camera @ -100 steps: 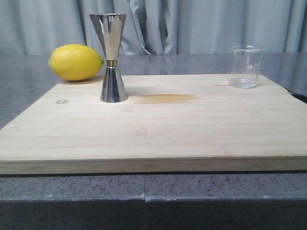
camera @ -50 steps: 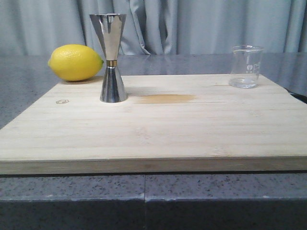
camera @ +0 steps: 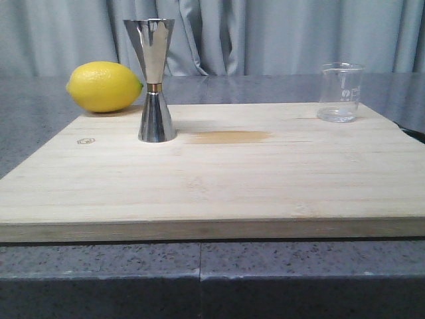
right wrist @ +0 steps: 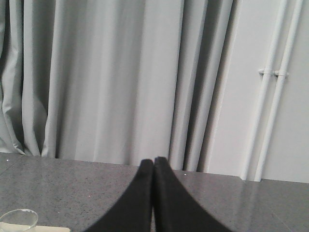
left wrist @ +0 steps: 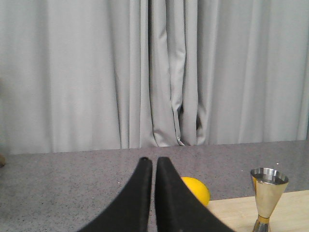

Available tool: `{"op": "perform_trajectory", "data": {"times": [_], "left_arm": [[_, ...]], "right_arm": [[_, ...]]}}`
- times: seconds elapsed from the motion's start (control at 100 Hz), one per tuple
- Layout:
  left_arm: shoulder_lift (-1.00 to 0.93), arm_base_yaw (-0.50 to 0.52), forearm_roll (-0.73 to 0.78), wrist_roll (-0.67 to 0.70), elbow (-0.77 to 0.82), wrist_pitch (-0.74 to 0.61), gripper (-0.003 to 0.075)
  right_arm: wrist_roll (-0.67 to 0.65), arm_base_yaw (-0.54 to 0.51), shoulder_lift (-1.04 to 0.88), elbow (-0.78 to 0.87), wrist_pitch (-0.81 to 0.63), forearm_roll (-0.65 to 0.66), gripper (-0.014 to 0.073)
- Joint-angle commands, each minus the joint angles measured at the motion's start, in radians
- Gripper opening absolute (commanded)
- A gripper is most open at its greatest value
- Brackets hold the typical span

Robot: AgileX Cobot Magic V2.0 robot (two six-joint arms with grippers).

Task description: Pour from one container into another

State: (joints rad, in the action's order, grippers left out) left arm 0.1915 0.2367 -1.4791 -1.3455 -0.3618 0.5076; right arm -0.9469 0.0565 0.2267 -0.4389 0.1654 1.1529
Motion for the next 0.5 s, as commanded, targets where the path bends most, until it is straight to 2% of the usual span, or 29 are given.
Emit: {"op": "perform_trajectory", "data": {"times": [0.0,0.18,0.49], "left_arm": [[0.011,-0.008,-0.031,0.001,-0.024,-0.065,-0.0019],[0.011,-0.008,-0.031,0.001,-0.024,-0.122,-0.0019],[0.011,-0.008,-0.031,0.001,-0.024,-0.124,-0.0019]], "right_arm": [[0.007,0.000,0.009,-0.025,-0.022,0.010,-0.0071],[0.007,0.000,0.009,-0.025,-0.010,0.010,-0.0071],[0.007,0.000,0.009,-0.025,-0.013,0.010,-0.0071]]}}
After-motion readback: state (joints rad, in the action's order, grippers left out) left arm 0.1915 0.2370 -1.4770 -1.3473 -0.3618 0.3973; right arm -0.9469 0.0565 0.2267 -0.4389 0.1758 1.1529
